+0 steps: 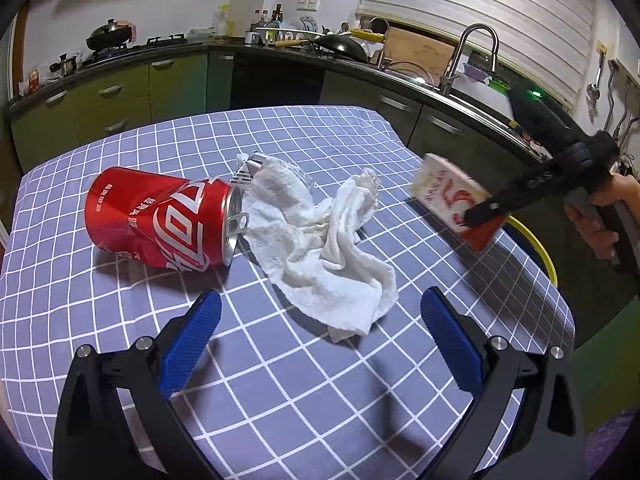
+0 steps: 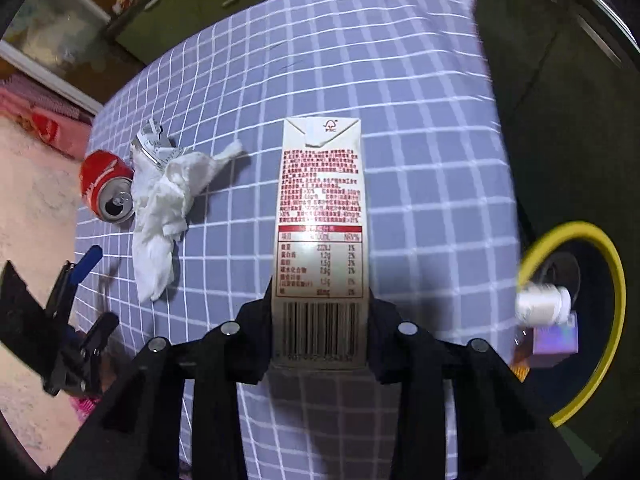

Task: Collect trash
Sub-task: 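Carry the milk carton over the bin and release it with the right gripper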

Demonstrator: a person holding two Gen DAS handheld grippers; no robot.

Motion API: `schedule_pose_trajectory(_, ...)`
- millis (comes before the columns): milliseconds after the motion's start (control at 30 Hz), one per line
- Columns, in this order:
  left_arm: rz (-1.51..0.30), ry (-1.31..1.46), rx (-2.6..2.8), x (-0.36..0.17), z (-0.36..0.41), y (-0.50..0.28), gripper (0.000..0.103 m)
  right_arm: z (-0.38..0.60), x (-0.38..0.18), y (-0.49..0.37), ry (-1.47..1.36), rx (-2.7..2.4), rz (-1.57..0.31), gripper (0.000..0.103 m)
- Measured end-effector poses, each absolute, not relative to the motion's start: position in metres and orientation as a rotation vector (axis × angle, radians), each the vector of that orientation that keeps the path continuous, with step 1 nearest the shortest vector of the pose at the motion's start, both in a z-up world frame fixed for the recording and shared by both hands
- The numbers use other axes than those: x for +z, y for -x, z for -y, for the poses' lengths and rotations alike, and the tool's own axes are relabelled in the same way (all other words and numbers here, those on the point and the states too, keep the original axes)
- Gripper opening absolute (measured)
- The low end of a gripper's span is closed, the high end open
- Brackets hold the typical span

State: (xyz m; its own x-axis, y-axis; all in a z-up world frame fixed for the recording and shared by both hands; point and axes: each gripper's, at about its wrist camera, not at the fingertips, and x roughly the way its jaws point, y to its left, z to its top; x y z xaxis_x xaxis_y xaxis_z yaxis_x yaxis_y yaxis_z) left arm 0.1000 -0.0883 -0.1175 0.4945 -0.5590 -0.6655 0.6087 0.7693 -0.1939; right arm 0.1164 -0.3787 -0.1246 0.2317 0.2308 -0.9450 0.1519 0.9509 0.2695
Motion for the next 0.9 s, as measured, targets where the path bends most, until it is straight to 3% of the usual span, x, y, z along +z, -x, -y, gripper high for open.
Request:
schedule_pose_trajectory(267, -0.764, -0.085, -0.745, -0.116, 0.091, -0.092, 0.098, 0.482, -0.097, -0.065, -0.434, -0.125, -1.266, 0.035)
schedule_pose_trajectory(667, -0.764, -0.105, -0.769, -0.116, 0.097, -0.088, 0.098, 0.599, -0.14, 0.002, -0.557, -0.412, -1.275, 0.036)
schedule_pose_trajectory(700, -0.766, -0.105, -0.772, -0.117, 0.098, -0.088, 0.098, 0.601, -0.143, 0.002, -0.557, -0.423, -1.278, 0.04)
schedule_pose_trajectory(733, -0.767, -0.105, -0.772, -0.117, 0.098, -0.088, 0.098, 0.604, -0.146, 0.003, -0.554, -0.436, -1.284, 0.055)
schedule_pose_trajectory(767, -0.768, -0.106, -0.773, -0.117, 0.099, -0.088, 0.098, 0.607, -0.147, 0.004, -0.557, -0.448, -1.272, 0.063)
schedule_pose_trajectory(900, -0.77, -0.116, -0.776, -0.119, 0.101, -0.087, 0.098, 0.602, -0.135, 0.014, -0.573, -0.427, -1.21, 0.063)
